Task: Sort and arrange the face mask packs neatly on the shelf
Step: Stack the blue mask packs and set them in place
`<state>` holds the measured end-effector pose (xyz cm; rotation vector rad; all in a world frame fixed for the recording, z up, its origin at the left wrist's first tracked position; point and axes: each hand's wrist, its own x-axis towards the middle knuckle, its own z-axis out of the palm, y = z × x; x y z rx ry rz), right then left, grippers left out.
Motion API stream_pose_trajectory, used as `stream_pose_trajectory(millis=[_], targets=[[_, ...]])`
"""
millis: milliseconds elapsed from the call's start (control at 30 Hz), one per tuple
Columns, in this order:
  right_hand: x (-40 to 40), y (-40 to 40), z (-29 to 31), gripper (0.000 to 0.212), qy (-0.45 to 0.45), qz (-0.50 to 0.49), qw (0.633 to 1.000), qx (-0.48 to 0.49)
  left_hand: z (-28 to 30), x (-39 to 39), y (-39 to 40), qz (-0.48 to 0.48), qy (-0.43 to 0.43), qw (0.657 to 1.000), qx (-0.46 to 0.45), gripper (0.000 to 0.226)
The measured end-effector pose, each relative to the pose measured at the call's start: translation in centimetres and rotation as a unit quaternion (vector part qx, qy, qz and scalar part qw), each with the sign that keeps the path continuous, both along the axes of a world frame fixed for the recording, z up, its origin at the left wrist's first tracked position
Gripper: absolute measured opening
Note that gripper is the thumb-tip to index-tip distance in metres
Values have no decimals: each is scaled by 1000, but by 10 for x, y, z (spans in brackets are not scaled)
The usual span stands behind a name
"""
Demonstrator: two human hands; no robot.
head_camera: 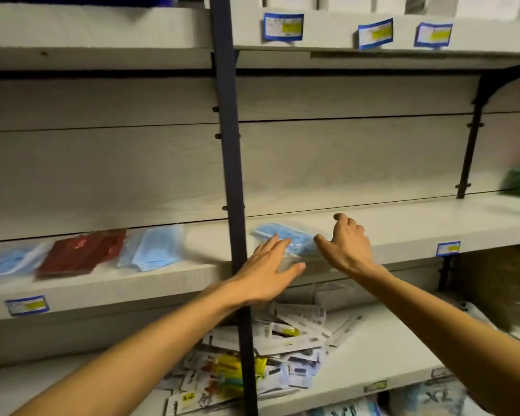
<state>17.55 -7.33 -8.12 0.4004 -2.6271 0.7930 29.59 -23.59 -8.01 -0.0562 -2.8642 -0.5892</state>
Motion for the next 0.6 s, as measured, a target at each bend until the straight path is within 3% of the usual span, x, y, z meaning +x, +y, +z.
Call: stream_pose_trajectory(millis=[167, 233, 300, 333, 400, 433, 500, 600], targets=[[-69, 6, 20, 50, -132, 17, 990, 40, -3, -80, 9, 119, -11, 993, -8, 67], [-92, 4, 25, 47, -199, 83, 976, -17, -5, -103, 6, 186, -37, 981, 45, 70], [-109, 2, 31, 43, -298, 150, 936, -114, -1, -119, 7, 227, -43, 960, 161, 75], [-114, 1, 34, 44, -343, 176, 911, -144, 4, -125, 8, 239, -29, 933, 267, 74], [-123, -1, 36, 45, -390, 209, 883, -156, 19, -136, 10, 270, 11, 832, 484, 60], [-128, -2, 35, 45, -397, 216, 878, -160, 26, -138, 10, 285, 25, 783, 552, 46], [-137, -1, 33, 43, -407, 225, 867, -180, 35, -140, 9, 313, 43, 731, 604, 20], [-149, 6, 29, 33, -434, 228, 854, -177, 36, -142, 5, 330, 55, 692, 640, 18]])
